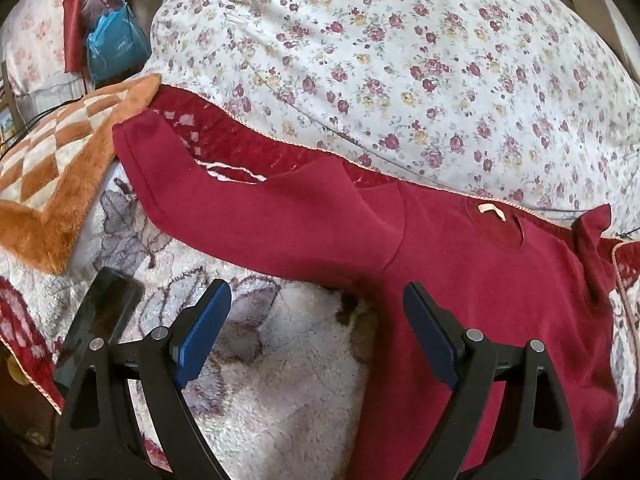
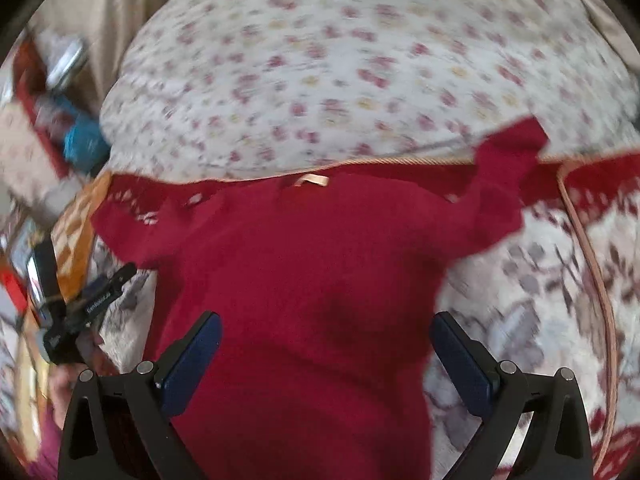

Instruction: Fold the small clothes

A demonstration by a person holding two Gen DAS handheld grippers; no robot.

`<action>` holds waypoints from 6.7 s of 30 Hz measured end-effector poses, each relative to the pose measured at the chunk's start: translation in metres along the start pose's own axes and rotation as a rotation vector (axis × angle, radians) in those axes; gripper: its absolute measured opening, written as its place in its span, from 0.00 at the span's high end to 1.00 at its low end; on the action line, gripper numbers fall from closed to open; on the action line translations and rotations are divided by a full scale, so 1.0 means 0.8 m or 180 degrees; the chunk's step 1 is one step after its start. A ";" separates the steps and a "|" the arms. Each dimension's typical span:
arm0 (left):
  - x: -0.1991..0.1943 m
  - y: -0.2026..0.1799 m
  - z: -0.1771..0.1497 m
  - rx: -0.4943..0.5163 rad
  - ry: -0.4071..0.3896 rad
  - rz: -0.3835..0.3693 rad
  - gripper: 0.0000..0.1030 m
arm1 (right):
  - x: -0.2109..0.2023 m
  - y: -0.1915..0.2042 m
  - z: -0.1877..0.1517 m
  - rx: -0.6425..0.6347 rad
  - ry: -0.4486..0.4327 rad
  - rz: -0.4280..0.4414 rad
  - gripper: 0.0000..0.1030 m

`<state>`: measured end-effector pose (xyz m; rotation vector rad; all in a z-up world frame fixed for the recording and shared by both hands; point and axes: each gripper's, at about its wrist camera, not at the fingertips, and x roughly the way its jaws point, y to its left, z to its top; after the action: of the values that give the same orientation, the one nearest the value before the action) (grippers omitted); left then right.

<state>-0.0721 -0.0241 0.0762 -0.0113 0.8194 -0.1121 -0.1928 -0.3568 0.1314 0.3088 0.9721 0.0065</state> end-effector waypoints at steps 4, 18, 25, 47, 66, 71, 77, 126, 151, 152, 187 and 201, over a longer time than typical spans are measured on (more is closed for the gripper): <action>0.005 -0.003 0.000 0.0009 0.0066 0.0022 0.15 | 0.025 0.024 0.011 -0.0148 -0.0075 0.0007 0.00; 0.026 -0.045 -0.002 0.0464 -0.0029 0.0252 0.15 | 0.107 0.010 0.019 -0.0215 -0.0092 -0.0337 0.00; 0.034 -0.064 -0.008 0.0638 -0.0011 0.0180 0.15 | 0.117 -0.009 0.020 0.0015 -0.0075 -0.0371 0.00; 0.041 -0.066 -0.009 0.0504 0.0150 -0.0013 0.15 | 0.136 0.008 0.012 -0.0072 0.0085 -0.0301 0.00; 0.046 -0.067 -0.010 0.0491 0.0200 -0.0027 0.15 | 0.143 0.010 0.008 -0.0108 0.0145 -0.0225 0.00; 0.047 -0.065 -0.009 0.0476 0.0206 -0.0038 0.15 | 0.148 0.008 0.005 -0.0082 0.0144 -0.0221 0.00; 0.046 -0.065 -0.009 0.0479 0.0194 -0.0011 0.15 | 0.148 0.013 0.005 -0.0124 0.0141 -0.0207 0.00; 0.111 0.111 0.087 -0.0618 0.0270 0.1032 0.15 | 0.167 0.019 0.002 -0.0226 0.0426 -0.0136 0.00; 0.126 0.119 0.129 -0.0790 0.0060 0.0397 0.92 | 0.172 0.013 0.002 -0.0118 0.0507 0.0029 0.00; 0.113 0.102 0.132 -0.0725 0.0003 0.0279 0.92 | 0.171 0.012 0.003 -0.0085 0.0505 0.0050 0.00; 0.051 -0.014 0.006 0.0164 0.0444 0.0125 0.32 | 0.123 0.012 0.067 0.0077 -0.0024 0.0196 0.00; 0.062 -0.026 -0.002 0.0304 0.0562 0.0164 0.32 | 0.144 0.019 0.057 -0.0319 0.0285 0.0019 0.74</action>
<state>-0.0415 -0.0496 0.0402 0.1110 0.9891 -0.1046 -0.0880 -0.3374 0.0657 0.2207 1.0559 0.0747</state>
